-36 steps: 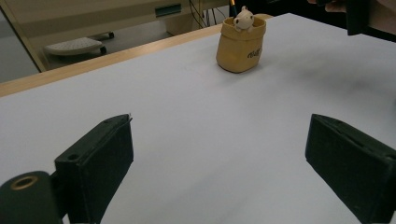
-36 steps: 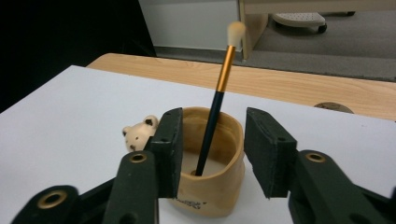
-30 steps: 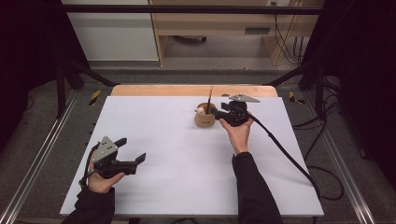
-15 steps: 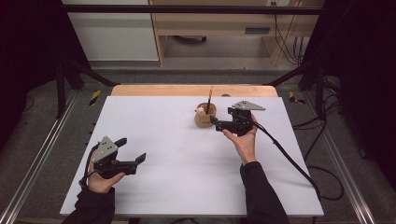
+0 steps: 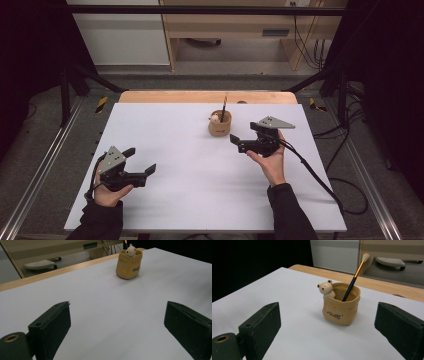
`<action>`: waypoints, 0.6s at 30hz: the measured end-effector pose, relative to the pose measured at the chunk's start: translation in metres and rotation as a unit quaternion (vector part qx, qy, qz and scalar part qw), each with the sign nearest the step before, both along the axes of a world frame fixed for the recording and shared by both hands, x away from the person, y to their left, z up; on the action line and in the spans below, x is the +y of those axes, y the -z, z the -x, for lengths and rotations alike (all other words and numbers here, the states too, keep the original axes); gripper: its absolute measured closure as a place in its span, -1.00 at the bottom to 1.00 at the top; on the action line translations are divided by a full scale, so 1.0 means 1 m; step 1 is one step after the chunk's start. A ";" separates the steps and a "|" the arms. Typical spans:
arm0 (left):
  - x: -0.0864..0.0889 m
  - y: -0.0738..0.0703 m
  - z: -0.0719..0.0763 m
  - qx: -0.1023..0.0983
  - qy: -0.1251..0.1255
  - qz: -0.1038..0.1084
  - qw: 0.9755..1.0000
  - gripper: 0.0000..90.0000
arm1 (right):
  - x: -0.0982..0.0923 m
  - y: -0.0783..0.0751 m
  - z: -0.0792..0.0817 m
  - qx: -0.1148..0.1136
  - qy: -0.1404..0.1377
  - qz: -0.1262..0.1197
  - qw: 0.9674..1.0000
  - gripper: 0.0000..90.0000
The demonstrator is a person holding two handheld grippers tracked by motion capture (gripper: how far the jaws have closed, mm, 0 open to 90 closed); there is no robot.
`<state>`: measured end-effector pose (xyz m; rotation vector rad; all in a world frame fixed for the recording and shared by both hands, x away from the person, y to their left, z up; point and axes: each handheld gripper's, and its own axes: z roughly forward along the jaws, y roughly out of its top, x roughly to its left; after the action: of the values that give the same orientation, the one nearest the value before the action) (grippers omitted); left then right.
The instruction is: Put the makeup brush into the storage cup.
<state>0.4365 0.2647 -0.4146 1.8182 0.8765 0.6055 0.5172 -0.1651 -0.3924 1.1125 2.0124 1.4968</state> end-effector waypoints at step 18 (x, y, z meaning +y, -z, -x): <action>0.003 0.000 0.000 0.001 0.002 0.005 1.000 -0.87 | -0.024 0.006 0.034 -0.005 0.000 0.011 1.000 -0.89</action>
<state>0.4367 0.2673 -0.4144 1.8113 0.8767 0.5951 0.4828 -0.1896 -0.3985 1.0951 2.0162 1.4740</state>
